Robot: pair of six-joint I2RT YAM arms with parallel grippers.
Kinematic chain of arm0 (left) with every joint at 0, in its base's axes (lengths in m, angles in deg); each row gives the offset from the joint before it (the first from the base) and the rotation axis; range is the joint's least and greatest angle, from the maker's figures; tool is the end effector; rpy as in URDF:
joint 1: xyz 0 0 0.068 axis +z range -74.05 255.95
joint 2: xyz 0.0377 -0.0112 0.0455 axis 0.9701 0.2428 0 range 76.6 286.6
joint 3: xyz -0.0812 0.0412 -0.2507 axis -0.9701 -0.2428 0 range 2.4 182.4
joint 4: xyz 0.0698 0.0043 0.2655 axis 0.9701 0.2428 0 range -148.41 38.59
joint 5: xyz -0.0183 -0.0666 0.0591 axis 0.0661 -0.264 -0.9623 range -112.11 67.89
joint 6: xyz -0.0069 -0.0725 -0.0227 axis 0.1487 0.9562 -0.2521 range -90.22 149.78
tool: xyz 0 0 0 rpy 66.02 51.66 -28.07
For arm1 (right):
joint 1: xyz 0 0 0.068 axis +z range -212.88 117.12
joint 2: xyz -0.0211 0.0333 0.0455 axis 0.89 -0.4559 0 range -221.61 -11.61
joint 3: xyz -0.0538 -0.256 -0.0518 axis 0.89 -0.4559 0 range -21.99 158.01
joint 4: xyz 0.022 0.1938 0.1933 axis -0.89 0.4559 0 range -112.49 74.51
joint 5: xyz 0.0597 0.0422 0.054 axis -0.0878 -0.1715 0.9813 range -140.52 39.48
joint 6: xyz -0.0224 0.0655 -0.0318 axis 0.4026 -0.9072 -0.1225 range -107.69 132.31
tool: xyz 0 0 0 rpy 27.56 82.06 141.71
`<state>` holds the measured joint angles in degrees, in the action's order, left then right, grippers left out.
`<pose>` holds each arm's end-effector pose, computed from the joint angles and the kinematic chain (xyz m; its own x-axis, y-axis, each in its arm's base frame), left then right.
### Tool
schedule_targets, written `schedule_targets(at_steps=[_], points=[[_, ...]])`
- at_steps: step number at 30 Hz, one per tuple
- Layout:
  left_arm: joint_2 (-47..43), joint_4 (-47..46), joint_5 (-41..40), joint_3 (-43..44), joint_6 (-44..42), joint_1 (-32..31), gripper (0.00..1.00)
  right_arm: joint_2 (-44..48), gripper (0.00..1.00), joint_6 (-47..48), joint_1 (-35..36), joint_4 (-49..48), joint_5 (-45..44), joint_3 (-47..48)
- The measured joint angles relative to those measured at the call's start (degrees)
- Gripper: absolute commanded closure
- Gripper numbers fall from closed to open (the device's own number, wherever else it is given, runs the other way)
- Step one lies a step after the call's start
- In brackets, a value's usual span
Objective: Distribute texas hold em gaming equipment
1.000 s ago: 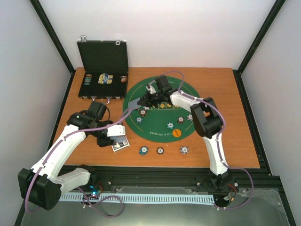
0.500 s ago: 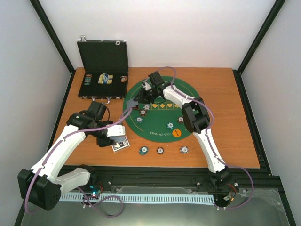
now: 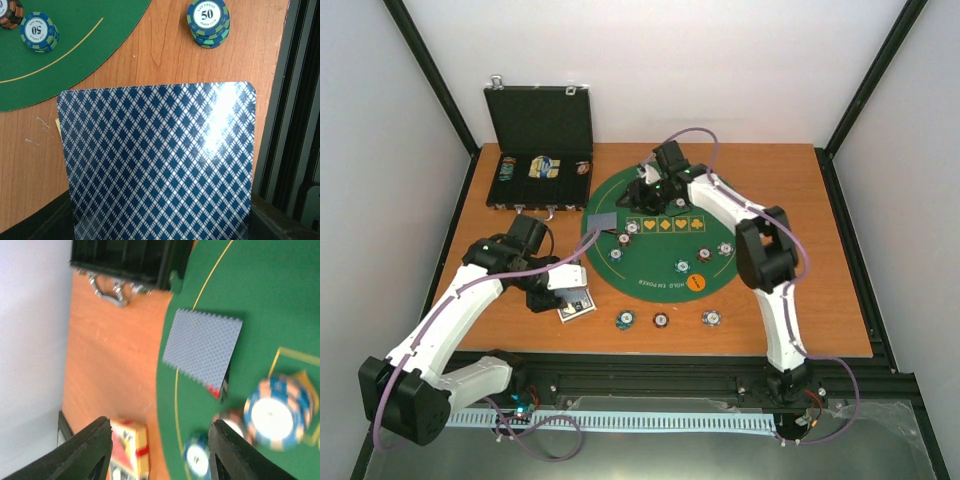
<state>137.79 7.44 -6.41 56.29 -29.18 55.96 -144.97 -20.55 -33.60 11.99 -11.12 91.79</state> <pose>0.1817 -0.0848 0.2355 -0.1187 0.9209 -0.3714 0.9783 0.1724 0.1148 0.4456 0.2968 0.1703 -0.9746 -0.0658 -0.2141 -0.2072 0.6281 0.7501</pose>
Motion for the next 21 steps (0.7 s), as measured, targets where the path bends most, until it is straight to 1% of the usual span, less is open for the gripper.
schedule_targets(at_steps=[3,8,12,14,16,21], points=[[0.6,0.0,0.2,0.0,0.4,0.0,0.79,10.9,0.45,-1.3,-0.1,-4.7,0.5,-12.0],[1.3,-0.1,0.5,0.2,1.1,0.0,0.79,28.7,0.39,-6.7,1.6,-18.9,2.6,-36.0],[1.3,-0.1,0.8,0.8,1.6,0.0,0.79,36.9,0.38,-12.6,6.4,-28.6,3.5,-50.9],[1.3,-0.1,0.9,1.2,1.7,0.0,0.79,39.1,0.37,-15.7,9.5,-32.9,3.6,-56.4],[1.3,-0.1,1.0,1.3,1.7,0.0,0.79,40.5,0.36,-18.6,12.1,-36.4,3.7,-59.8],[1.3,-0.1,1.0,1.3,1.7,0.0,0.79,41.4,0.35,-24.0,16.5,-44.4,3.4,-61.5]])
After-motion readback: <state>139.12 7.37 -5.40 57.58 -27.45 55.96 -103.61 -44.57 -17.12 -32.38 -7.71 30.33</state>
